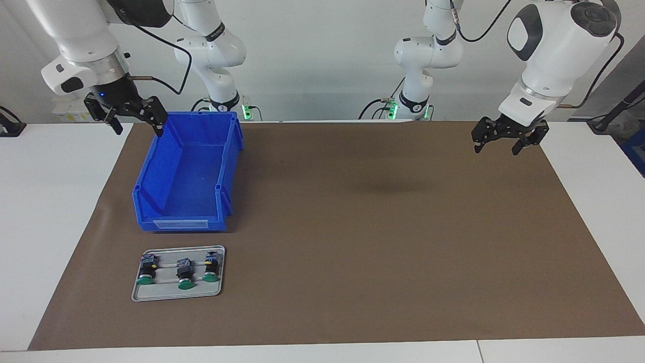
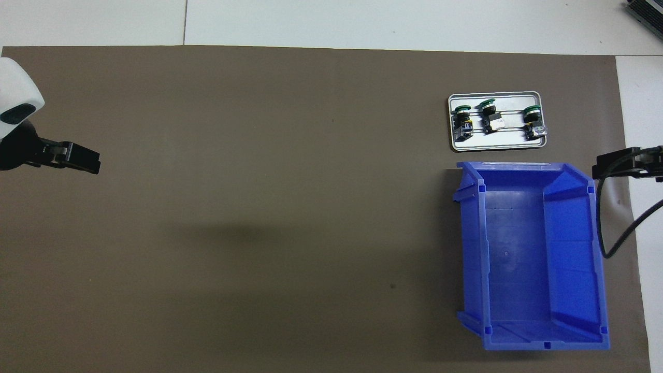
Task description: Place and press button with both arms
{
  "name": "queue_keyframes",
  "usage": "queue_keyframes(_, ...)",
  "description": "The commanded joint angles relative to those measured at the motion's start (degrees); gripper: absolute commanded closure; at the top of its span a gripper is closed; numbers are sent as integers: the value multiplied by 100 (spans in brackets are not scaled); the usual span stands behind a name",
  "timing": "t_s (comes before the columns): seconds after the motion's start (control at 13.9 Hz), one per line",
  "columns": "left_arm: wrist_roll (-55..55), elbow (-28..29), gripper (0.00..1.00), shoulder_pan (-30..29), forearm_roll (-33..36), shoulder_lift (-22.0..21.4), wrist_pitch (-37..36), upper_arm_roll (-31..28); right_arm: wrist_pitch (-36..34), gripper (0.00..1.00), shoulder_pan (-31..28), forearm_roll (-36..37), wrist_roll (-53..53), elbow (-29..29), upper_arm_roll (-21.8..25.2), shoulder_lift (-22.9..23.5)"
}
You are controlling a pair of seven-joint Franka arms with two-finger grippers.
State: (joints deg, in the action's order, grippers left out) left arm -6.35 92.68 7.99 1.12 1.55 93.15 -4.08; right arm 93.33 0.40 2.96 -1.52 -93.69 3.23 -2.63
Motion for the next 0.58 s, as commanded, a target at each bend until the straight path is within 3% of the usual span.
queue_keyframes(0.0,-77,83,0,10,64,-155,-78,-5,754,0,-101,-190,134,-71,-68,436)
queue_keyframes(0.5,-235,75,0,10,64,-155,10,-5,2996,0,-154,-621,424,860,-68,2835)
